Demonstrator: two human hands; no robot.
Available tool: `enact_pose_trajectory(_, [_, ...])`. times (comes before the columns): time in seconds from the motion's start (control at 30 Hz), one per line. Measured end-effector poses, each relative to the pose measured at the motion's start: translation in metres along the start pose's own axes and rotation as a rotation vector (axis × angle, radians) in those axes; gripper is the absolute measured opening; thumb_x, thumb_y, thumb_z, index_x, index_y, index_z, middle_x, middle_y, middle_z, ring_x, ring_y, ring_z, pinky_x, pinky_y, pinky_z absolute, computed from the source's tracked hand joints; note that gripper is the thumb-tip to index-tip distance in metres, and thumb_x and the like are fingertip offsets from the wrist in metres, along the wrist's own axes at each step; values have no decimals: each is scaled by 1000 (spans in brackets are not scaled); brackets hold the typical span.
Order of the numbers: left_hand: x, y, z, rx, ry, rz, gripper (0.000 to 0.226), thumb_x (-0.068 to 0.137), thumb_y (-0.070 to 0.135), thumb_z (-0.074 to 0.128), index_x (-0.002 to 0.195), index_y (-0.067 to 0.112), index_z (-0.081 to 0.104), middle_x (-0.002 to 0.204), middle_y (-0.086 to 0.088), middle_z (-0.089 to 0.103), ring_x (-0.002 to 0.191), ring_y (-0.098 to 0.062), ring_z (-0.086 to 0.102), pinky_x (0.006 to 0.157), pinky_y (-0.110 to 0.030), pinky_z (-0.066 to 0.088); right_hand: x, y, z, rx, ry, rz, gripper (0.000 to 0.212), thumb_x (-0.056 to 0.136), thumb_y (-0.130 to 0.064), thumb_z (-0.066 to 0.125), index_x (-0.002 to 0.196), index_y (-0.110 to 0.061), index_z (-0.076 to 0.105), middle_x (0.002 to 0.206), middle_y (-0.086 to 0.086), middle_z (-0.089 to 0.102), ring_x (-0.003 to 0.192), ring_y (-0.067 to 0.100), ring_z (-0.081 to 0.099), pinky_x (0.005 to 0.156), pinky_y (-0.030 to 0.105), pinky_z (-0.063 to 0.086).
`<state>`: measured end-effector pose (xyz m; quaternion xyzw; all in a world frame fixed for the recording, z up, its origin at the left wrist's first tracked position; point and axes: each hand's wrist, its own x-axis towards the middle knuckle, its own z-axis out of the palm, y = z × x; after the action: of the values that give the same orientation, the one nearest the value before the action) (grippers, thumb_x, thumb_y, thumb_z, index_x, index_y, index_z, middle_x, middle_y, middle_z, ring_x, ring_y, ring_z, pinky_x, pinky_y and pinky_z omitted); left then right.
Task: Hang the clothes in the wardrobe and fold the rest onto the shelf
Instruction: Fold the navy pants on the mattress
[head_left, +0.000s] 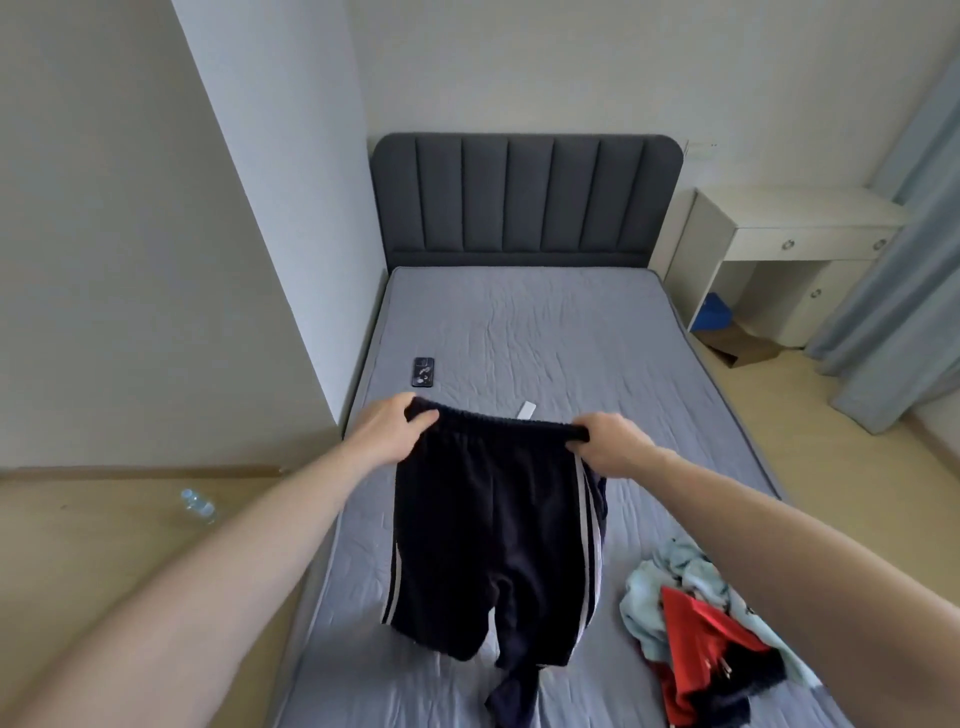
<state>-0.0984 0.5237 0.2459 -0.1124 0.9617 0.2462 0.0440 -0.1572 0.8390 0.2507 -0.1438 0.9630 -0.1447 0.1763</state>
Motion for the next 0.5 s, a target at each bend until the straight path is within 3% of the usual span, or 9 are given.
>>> enact_pose_trajectory(0.07, [28,25,-40,-123,142,5,49,100,60,46,126,19,58,114,-4,71,95,-23,72,80,-36,53,21,-15,-51,36,141,-47,11,98,-27,59,88,-24,59,82,2,62,87,33,66,72,34,49])
enact_pose_trajectory(0.13, [51,51,-83,-237,253,47,42,101,57,45,119,20,54,106,-3,71,80,-18,74,72,-34,53,36,-32,-103,65,297,-93,9,98,-23,59,94,-19,66,89,5,66,90,34,65,72,33,47])
enact_pose_trajectory(0.2, [68,74,-127,-320,364,110,39,101,53,48,112,16,53,102,-5,68,86,-23,69,77,-39,53,46,-47,-151,107,452,-137,14,98,-20,59,106,-18,71,99,7,70,93,32,64,77,34,48])
enact_pose_trajectory(0.3, [79,104,-191,-350,523,229,32,99,50,54,98,18,48,84,6,57,75,-13,55,65,-28,43,48,-67,-215,171,646,-223,25,96,-17,59,117,-21,72,109,7,73,99,29,65,86,33,51])
enact_pose_trajectory(0.5, [70,140,-270,-338,673,379,36,96,50,57,97,18,40,80,9,52,68,-10,48,61,-20,39,38,-90,-285,146,861,-369,31,98,-17,55,126,-17,69,125,4,71,119,32,61,105,40,46])
